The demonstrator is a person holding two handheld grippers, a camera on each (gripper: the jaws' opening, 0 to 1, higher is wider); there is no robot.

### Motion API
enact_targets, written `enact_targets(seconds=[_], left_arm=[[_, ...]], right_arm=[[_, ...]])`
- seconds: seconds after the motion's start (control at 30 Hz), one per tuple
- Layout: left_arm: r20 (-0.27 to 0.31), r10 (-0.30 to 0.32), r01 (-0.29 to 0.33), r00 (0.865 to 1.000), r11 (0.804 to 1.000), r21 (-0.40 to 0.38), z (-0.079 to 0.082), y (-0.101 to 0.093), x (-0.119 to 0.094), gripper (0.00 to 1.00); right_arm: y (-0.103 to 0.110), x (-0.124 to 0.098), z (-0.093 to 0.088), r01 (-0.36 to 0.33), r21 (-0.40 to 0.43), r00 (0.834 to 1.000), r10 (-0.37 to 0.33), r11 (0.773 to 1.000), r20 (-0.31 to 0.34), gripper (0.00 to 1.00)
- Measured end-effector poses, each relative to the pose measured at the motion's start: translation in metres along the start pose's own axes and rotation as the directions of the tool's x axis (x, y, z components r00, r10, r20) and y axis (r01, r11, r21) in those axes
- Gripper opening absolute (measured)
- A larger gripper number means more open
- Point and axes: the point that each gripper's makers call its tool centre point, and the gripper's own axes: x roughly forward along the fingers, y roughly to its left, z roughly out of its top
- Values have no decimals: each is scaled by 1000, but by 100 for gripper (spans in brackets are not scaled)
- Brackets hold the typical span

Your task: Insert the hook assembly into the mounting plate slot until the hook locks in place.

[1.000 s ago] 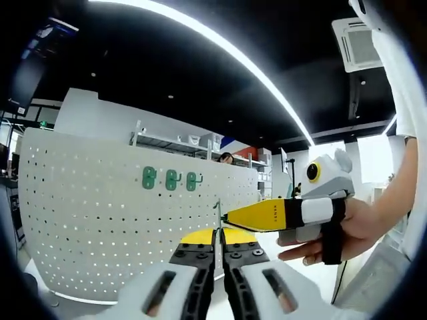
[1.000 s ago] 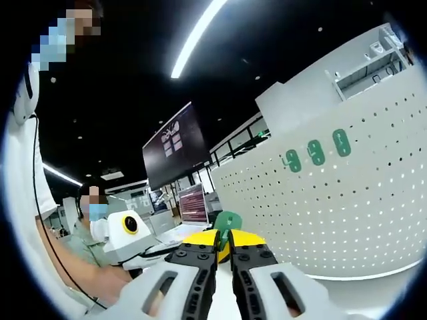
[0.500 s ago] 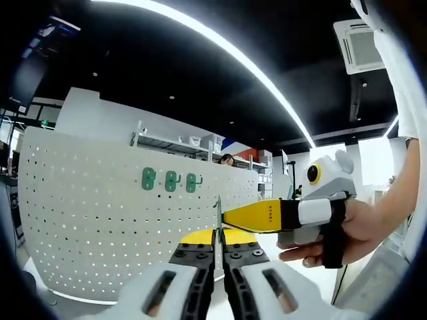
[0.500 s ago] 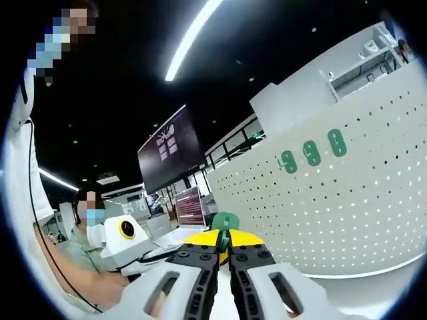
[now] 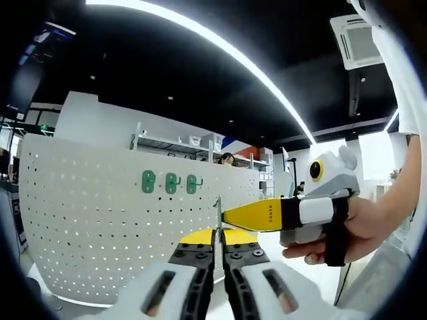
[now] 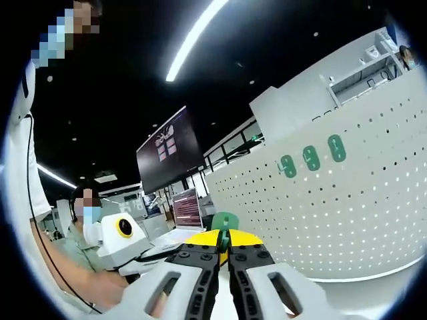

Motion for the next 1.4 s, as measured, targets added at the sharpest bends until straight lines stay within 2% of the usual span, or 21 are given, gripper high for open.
enact_targets(seconds=[0.17,0.23,0.3,0.37,0.43,0.5,0.63,0.7,1.0,1.13,1.3,1.4], left_arm=[[-22,3,-3,1000,1000,25,-2,-1,1,4],[-28,3,-3,1000,1000,10,-3,-1,0,4],[-31,10,-9,999,1000,15,-4,1,0,8],[-33,14,-13,999,1000,28,-4,2,-1,18],[-82,23,-20,996,999,34,-13,9,-1,36],[-82,24,-21,996,999,40,-14,12,-3,49],[-94,39,-37,995,999,27,-16,18,-6,66],[-99,43,-40,994,999,33,-17,19,-6,71],[-105,45,-42,993,999,30,-19,20,-7,77],[-102,53,-53,993,999,11,-21,23,-8,76],[-106,57,-56,993,998,9,-23,24,-8,76],[-98,58,-59,994,998,-5,-20,26,-8,74]], right_arm=[[-1,-1,-1,3,-9,1000,-3,1000,-7,0],[-1,-1,-1,1,-5,1000,-1,1000,-8,0],[-2,-1,-2,5,-12,1000,-5,1000,-13,0],[-3,-1,-1,6,-5,1000,-6,1000,-12,0],[-4,-2,-1,9,-9,1000,-9,1000,-14,0],[-4,-3,-1,9,-3,1000,-9,1000,-12,0],[-5,-2,-1,9,-3,1000,-9,1000,-15,0],[-4,-2,0,9,-5,1000,-9,1000,-15,0],[-4,-3,-1,8,-6,1000,-9,1000,-27,0],[-5,-4,0,19,-33,999,-20,999,-30,0],[-14,-7,2,57,-121,997,-64,991,-52,0],[-18,-9,6,76,-140,995,-83,987,-47,0]])
